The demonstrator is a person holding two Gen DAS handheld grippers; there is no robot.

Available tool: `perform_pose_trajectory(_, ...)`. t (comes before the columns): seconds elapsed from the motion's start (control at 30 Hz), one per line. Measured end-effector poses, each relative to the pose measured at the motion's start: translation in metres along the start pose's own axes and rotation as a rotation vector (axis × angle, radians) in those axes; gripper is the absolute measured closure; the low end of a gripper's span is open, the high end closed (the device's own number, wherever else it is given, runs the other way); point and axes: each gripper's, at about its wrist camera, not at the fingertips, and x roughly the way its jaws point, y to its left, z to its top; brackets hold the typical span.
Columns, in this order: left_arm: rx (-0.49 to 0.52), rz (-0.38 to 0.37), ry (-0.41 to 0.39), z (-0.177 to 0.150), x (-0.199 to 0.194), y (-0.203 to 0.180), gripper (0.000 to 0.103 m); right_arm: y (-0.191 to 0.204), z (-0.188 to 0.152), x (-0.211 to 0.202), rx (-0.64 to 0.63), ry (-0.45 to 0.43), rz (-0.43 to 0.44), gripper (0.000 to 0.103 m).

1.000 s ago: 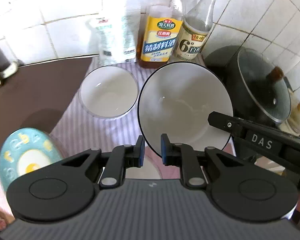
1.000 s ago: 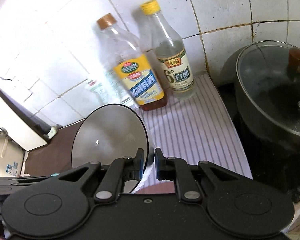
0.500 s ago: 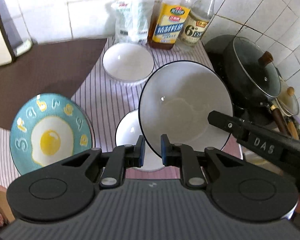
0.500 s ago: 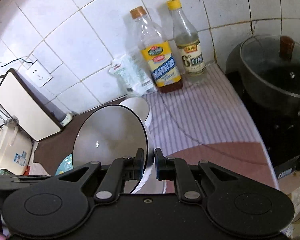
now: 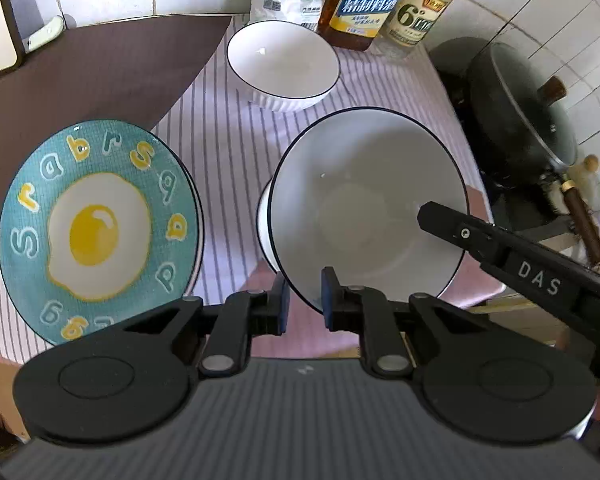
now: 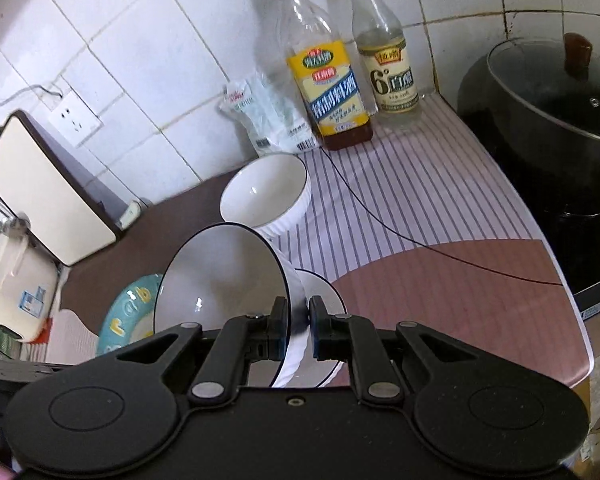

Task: Organize plates and bowls
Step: 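Carry the second bowl and lower it into the first bowl, open right tool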

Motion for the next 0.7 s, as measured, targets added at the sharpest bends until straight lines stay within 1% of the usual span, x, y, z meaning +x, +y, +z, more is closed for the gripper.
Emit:
perform_pose_trajectory(0.2, 0.012, 0.041, 0.036, 0.012, 0.019, 0.001, 0.089, -0.002, 0.007, 0.026, -0.035, 0.056, -0.015, 0.088)
perform_pose_trajectory(0.3, 0.008, 0.044, 0.065, 0.014, 0.025, 0.000, 0.089, 0.003, 0.010, 0.034, -0.077, 0.106, -0.057, 0.088)
perform_pose_trajectory(0.37, -0.013, 0.045, 0.080, 0.015, 0.029, 0.002, 0.089, 0.004, 0.011, 0.036, -0.102, 0.119, -0.073, 0.088)
perform_pose_trajectory(0.47, -0.008, 0.076, 0.097, 0.015, 0.035, 0.000, 0.088, 0.009, 0.011, 0.044, -0.151, 0.144, -0.102, 0.089)
perform_pose_trajectory(0.57, 0.049, 0.147, 0.082, 0.015, 0.039, -0.007, 0.088, 0.020, 0.007, 0.052, -0.234, 0.151, -0.132, 0.089)
perform_pose_trajectory(0.63, 0.057, 0.153, 0.084, 0.015, 0.040, -0.007, 0.088, 0.026, 0.003, 0.056, -0.280, 0.148, -0.155, 0.089)
perform_pose_trajectory(0.7, 0.046, 0.135, 0.100, 0.016, 0.044, -0.004, 0.088, 0.028, 0.000, 0.058, -0.307, 0.143, -0.176, 0.089)
